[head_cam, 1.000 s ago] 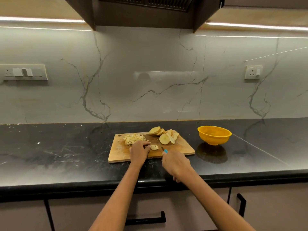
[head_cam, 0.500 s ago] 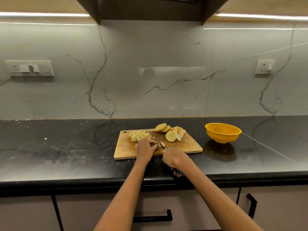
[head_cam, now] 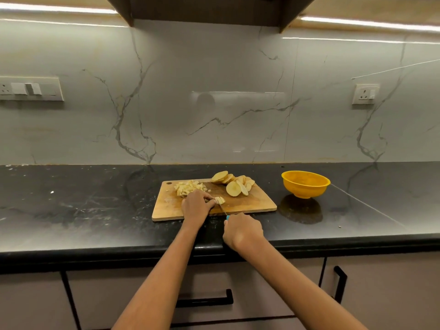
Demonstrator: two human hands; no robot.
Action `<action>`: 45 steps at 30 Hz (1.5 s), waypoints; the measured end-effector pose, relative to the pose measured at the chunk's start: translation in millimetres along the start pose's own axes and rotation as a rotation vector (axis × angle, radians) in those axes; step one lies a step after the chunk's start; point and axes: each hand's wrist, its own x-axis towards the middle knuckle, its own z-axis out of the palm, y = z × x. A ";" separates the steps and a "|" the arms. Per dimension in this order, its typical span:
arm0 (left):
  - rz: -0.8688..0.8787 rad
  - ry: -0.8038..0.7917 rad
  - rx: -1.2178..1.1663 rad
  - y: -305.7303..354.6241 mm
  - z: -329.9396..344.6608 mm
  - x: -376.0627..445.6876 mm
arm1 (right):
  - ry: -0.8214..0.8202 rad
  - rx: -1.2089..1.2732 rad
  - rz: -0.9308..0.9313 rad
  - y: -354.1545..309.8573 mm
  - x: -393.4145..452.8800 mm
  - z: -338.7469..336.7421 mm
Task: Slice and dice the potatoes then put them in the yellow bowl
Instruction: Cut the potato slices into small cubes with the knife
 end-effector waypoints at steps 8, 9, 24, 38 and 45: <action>0.163 -0.114 0.024 7.4 -4.4 4.6 | 0.149 0.196 0.053 23.3 3.4 -5.9; 0.229 -0.194 0.043 10.9 -6.4 7.7 | 0.143 0.204 0.054 26.3 6.9 -6.5; 0.201 -0.210 0.024 15.3 -11.1 4.5 | -0.024 0.481 0.159 24.4 17.1 -6.0; 0.181 -0.124 -0.037 15.5 -8.5 -6.5 | -0.183 0.403 0.167 -2.3 28.8 -15.0; 0.141 -0.091 -0.042 16.7 -8.2 -7.5 | -0.141 0.200 0.083 2.6 7.7 -11.7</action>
